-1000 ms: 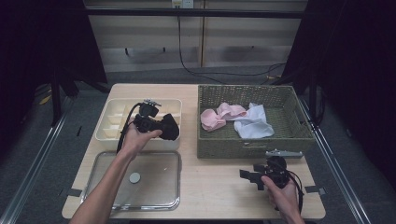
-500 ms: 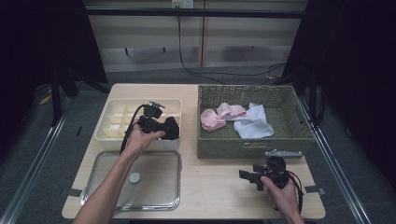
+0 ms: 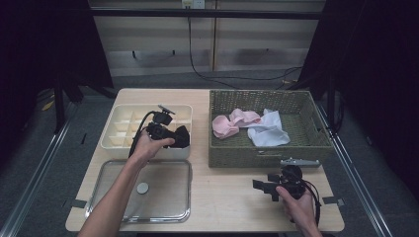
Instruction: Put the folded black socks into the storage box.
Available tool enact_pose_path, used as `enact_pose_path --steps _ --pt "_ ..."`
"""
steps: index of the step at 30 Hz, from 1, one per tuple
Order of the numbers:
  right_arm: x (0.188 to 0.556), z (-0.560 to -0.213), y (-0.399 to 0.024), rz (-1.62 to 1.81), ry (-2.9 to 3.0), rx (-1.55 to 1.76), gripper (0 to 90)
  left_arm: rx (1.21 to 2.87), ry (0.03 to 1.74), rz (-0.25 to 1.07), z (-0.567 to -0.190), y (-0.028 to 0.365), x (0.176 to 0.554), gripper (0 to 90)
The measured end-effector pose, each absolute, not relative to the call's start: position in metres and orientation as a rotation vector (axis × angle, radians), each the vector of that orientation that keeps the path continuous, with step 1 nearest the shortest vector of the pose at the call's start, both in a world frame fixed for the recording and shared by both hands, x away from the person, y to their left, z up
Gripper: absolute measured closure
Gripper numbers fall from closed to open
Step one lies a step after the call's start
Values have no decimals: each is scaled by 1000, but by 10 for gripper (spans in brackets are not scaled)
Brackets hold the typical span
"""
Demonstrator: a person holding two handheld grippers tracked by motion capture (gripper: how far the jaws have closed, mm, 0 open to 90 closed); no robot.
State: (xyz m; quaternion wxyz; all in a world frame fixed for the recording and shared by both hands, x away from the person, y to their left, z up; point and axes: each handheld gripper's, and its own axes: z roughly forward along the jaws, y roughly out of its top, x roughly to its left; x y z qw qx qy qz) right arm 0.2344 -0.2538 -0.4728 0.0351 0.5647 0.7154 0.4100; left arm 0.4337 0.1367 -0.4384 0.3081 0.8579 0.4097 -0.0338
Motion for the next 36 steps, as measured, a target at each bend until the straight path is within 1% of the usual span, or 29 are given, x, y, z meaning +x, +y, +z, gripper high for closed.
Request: enact_pose_path --steps 3,7,10,15,18,20,23,24,28,29,32,33,34,35,36 --pt "235 -473 -253 1260 2202 1733 206 2286 1073 -67 -438 135 433 655" --pt "236 -474 -254 1261 2201 1733 205 2291 1066 -94 -440 136 434 658" --pt "236 -474 -254 1263 2202 1734 205 2318 1042 -75 -441 132 432 658" --pt "236 -474 -253 1263 2204 1737 204 2316 1064 -52 -443 127 428 662" --pt "236 -474 -253 1259 2205 1738 202 2330 1058 -74 -444 128 430 664" --pt "236 -474 -253 1263 2205 1740 202 2374 1040 -51 -445 124 429 664" --pt "236 -474 -253 1265 2206 1733 202 2362 1033 -54 -446 124 429 659" --pt "236 -474 -253 1264 2205 1734 201 2332 1054 -52 -446 125 428 659" --pt "235 -473 -254 1268 2200 1737 201 2326 1029 -37 -444 128 425 627" --pt "236 -474 -254 1268 2200 1734 201 2324 1029 -32 -443 130 426 602" --pt "235 -473 -254 1270 2198 1743 201 2304 1031 -38 -439 133 426 563" --pt "235 -473 -254 1271 2194 1742 202 2304 1031 -38 -439 133 426 536" --pt "235 -473 -254 1275 2191 1732 202 2292 1040 -35 -437 134 426 485" --pt "235 -473 -254 1275 2191 1732 202 2282 1051 -24 -436 135 426 485" --pt "235 -472 -254 1276 2189 1729 202 2264 1075 -23 -435 136 426 432"
